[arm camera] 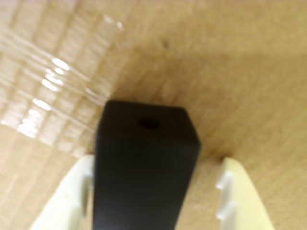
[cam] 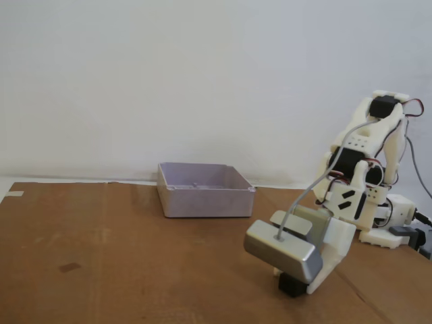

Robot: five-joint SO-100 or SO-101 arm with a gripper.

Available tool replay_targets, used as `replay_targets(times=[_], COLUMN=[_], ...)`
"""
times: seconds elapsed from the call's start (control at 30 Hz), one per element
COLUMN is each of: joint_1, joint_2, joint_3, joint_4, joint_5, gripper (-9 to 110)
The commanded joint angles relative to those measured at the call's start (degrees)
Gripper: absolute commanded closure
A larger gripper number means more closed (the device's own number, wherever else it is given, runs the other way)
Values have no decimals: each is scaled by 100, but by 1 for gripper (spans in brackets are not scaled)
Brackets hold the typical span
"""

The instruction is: Grasp a block and put it in the box.

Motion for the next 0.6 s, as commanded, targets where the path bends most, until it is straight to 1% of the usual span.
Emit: replay_targets(times=[0.0, 0.1, 0.27, 0.37, 0.57], joint_1=[-35, -35, -18, -9, -18], joint_2=[62, 62, 62, 62, 62], joint_3=[-483, -483, -483, -475, -466], joint_4=[-176, -176, -105, -97, -97], joint_5=[70, 70, 70, 70, 70], gripper=[72, 75, 88, 93, 95])
